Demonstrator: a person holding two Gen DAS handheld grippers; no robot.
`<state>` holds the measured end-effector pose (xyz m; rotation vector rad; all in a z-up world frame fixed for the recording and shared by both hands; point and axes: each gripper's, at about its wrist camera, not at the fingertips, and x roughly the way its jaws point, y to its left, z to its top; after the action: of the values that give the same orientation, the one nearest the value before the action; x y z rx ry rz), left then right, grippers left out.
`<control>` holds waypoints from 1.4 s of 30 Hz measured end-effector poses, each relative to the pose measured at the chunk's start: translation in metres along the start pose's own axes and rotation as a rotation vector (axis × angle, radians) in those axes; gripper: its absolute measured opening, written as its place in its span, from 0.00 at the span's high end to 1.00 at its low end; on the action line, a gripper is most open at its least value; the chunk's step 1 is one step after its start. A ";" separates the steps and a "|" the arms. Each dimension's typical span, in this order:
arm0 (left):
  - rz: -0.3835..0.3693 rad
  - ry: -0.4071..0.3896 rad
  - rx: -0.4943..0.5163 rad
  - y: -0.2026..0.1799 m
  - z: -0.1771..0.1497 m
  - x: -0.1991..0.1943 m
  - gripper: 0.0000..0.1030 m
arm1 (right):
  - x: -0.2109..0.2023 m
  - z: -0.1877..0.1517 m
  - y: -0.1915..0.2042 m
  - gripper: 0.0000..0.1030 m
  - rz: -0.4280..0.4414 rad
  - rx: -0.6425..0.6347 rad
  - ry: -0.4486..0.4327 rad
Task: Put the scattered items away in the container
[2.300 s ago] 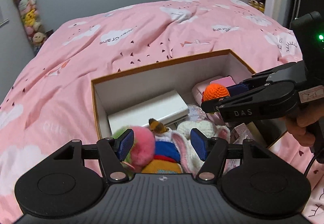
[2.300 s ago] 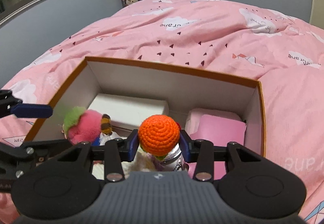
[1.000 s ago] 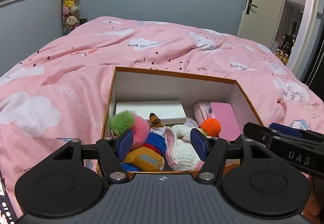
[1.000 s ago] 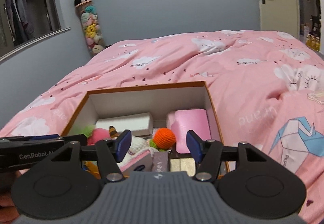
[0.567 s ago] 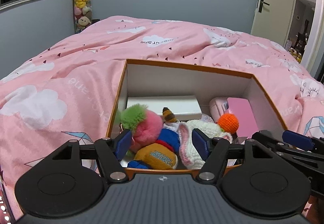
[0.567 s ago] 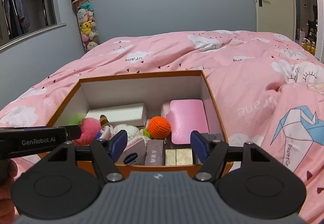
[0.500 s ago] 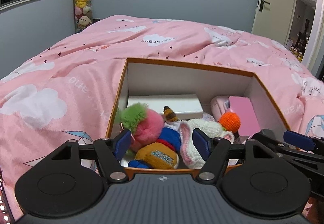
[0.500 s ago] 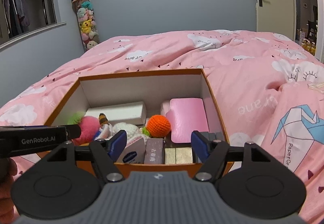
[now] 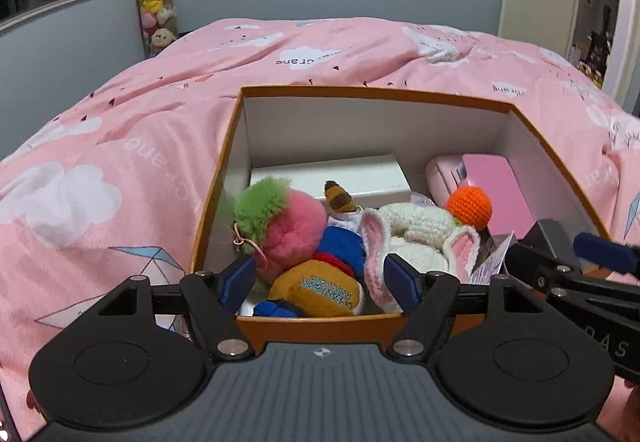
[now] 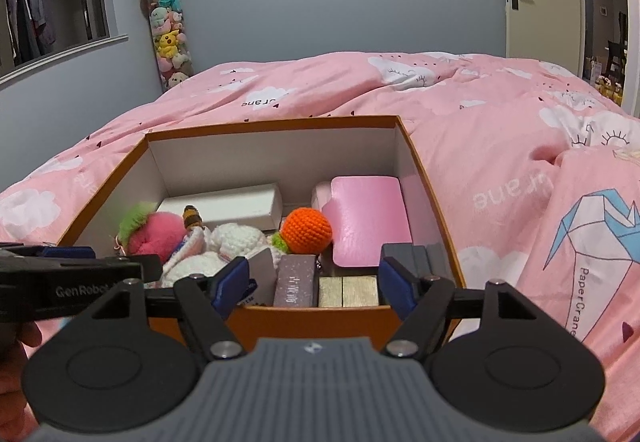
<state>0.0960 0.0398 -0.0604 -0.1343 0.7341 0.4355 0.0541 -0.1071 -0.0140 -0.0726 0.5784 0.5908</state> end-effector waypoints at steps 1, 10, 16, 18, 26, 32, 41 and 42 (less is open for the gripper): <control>0.001 0.002 0.000 0.000 0.000 0.001 0.19 | 0.001 -0.001 0.001 0.27 -0.004 -0.008 0.001; 0.031 0.008 -0.014 0.000 -0.001 0.008 0.12 | 0.006 -0.003 0.003 0.19 -0.011 -0.025 0.004; 0.029 0.016 -0.016 0.000 0.000 0.011 0.12 | 0.008 -0.003 0.002 0.17 -0.017 -0.026 0.007; 0.031 0.016 -0.015 0.000 0.000 0.011 0.12 | 0.009 -0.003 0.002 0.15 -0.020 -0.026 0.009; 0.032 0.021 -0.015 0.000 0.000 0.013 0.12 | 0.010 -0.003 0.002 0.14 -0.021 -0.026 0.010; 0.032 0.020 -0.015 0.000 0.000 0.012 0.12 | 0.009 -0.003 0.002 0.14 -0.021 -0.025 0.010; 0.033 0.020 -0.015 0.000 0.000 0.012 0.12 | 0.009 -0.003 0.002 0.13 -0.021 -0.025 0.010; 0.033 0.019 -0.015 0.000 0.000 0.012 0.12 | 0.009 -0.003 0.001 0.13 -0.021 -0.025 0.010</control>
<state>0.1041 0.0437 -0.0688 -0.1410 0.7531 0.4716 0.0581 -0.1018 -0.0216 -0.1052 0.5790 0.5780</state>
